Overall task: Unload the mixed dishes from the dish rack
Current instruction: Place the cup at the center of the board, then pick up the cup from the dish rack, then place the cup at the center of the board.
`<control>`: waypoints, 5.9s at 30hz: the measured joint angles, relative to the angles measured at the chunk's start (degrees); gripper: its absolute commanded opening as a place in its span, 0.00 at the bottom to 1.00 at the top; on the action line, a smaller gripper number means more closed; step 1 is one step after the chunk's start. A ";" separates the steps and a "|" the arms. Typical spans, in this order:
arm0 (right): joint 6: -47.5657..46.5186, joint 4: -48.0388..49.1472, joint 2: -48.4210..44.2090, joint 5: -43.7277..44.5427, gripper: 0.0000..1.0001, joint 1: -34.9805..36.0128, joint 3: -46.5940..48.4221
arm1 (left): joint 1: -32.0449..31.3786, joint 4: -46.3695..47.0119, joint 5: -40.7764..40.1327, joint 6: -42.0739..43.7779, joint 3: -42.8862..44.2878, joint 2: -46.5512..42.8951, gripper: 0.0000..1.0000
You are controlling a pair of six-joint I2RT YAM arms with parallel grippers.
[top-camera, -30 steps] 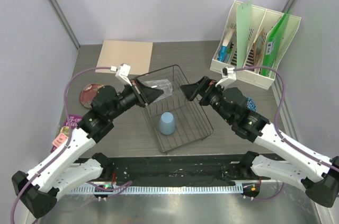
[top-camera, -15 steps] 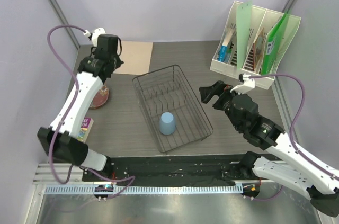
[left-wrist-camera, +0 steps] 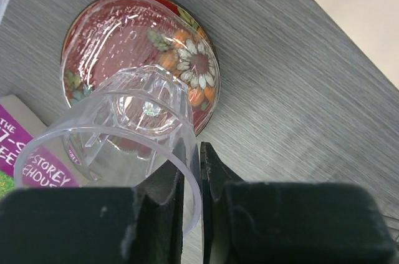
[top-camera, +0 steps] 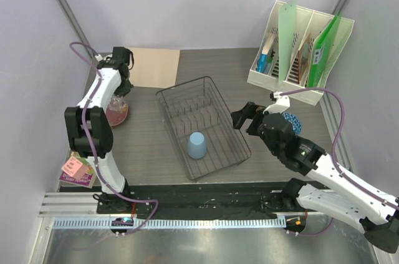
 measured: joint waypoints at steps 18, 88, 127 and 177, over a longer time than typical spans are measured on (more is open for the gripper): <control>-1.31 0.61 4.72 -0.79 1.00 0.00 -0.09 | 5.20 6.82 1.77 -0.42 -9.92 2.25 0.00; -16.52 5.14 40.68 -8.72 0.83 17.90 12.07 | -16.68 15.37 11.43 -6.69 -34.32 -54.58 0.79; 1.84 36.83 4.13 -34.21 0.01 -6.51 -6.88 | -17.79 53.27 46.84 -22.82 -51.28 -54.10 0.75; -7.56 -2.38 -21.42 11.69 0.97 -6.84 6.51 | -52.83 13.11 20.33 4.98 27.15 6.29 0.00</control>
